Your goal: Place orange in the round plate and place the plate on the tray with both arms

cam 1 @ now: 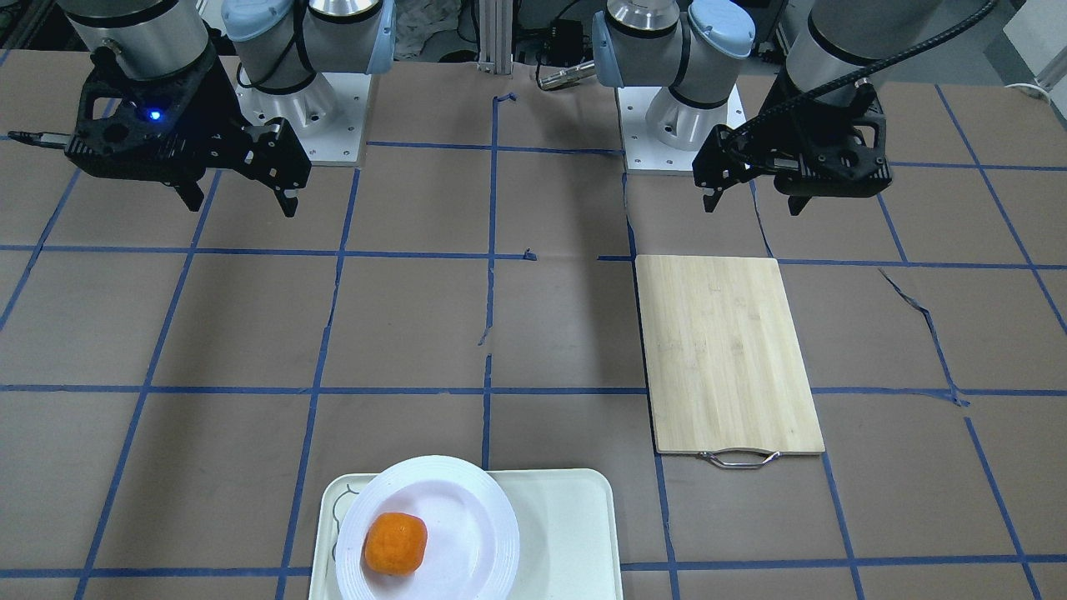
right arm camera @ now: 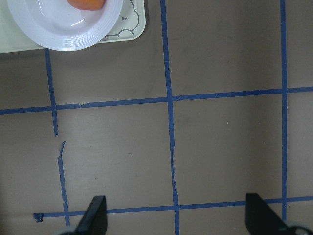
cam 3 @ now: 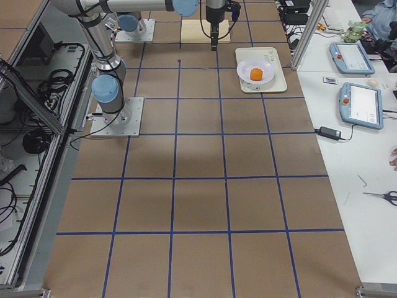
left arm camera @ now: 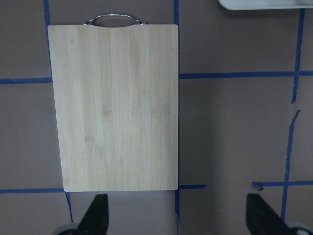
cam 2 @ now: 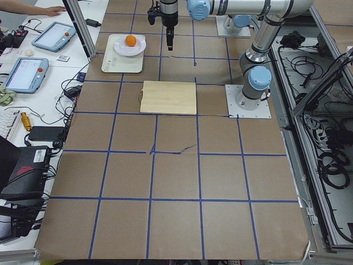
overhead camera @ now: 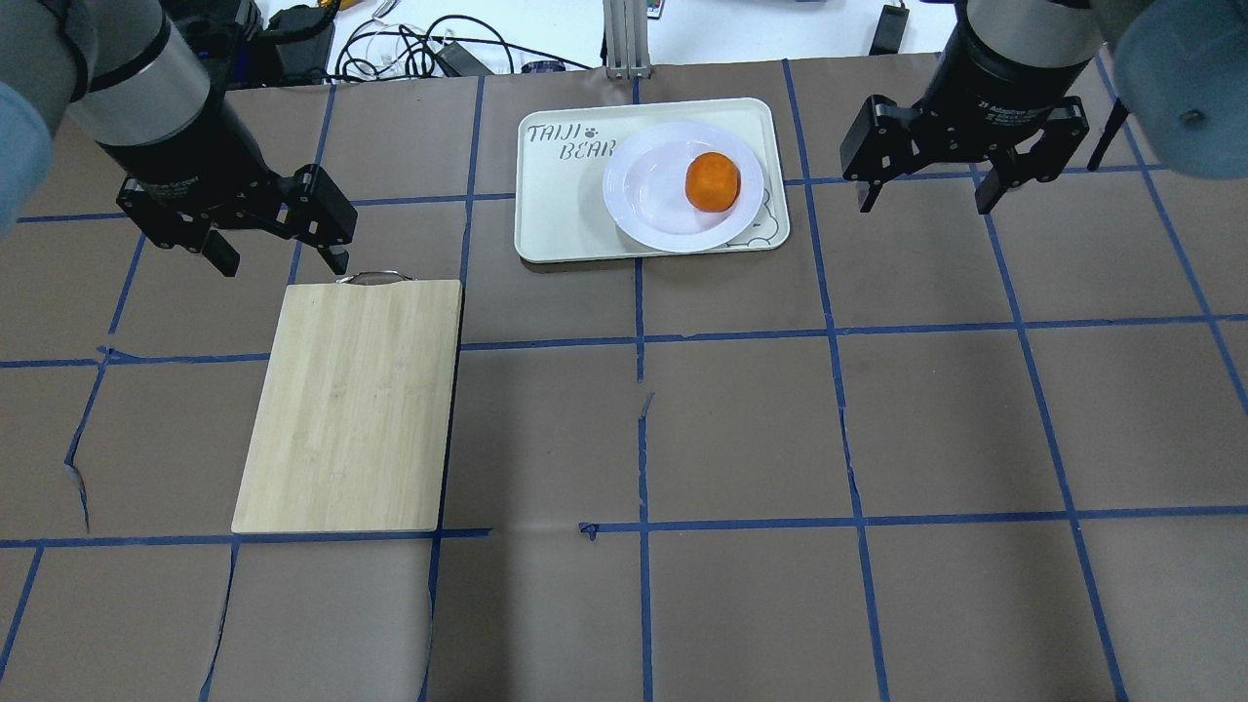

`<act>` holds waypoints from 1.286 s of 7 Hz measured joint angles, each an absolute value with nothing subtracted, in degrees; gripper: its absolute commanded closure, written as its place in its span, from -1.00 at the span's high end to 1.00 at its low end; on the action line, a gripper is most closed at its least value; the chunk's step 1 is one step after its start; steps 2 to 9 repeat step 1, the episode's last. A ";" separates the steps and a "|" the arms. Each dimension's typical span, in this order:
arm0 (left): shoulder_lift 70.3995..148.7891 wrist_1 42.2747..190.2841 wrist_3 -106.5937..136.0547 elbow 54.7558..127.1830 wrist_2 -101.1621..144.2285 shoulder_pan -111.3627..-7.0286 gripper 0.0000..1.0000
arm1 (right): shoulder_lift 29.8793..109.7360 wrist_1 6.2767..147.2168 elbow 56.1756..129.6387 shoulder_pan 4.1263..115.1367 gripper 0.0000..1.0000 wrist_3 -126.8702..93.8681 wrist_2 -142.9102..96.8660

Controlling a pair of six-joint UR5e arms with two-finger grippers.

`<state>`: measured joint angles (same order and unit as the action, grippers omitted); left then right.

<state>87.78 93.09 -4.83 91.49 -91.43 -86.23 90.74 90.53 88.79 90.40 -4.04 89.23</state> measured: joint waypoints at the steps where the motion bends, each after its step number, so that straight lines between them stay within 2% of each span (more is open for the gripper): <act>1: 87.72 93.06 -4.83 91.51 -91.76 -86.27 1.00 | 90.74 90.58 88.76 90.54 1.00 -4.16 89.27; 9: 87.72 93.06 -4.83 91.51 -91.76 -86.27 1.00 | 90.74 90.58 88.76 90.54 1.00 -4.16 89.27</act>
